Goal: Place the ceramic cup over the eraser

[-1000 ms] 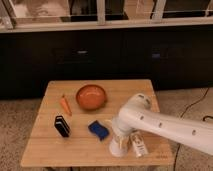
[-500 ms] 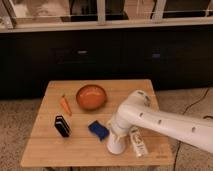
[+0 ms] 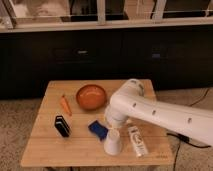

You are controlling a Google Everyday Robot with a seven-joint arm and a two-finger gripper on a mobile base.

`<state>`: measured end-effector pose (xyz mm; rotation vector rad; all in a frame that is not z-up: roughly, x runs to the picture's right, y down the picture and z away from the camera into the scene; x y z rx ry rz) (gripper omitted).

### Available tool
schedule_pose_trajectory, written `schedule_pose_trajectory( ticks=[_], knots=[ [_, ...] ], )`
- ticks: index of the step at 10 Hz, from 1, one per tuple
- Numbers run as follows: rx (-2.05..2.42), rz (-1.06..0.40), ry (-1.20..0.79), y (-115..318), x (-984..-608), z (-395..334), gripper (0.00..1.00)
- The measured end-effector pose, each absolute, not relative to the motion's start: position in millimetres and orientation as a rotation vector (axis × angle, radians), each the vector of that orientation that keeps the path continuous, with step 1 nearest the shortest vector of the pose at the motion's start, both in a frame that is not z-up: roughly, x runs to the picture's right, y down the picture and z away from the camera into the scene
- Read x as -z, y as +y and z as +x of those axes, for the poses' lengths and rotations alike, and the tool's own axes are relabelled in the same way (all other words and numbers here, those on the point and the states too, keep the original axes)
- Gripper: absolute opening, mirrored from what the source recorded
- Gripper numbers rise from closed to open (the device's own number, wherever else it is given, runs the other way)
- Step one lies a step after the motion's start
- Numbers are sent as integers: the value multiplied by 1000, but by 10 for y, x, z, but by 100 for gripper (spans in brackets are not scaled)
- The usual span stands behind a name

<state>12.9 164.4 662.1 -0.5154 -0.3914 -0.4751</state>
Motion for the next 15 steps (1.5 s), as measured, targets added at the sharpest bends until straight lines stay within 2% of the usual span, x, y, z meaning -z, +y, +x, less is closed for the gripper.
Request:
schedule_pose_trajectory(
  ticks=[2,7,8,15],
  knots=[
    [484,-516,-395,1609,-6565,123,21],
    [525,-518,-391,1876,-6854,250,72],
    [536,-521,-388,1892,-6834,299,79],
    [614,-542,-365,1861,-6502,518,80]
  ],
)
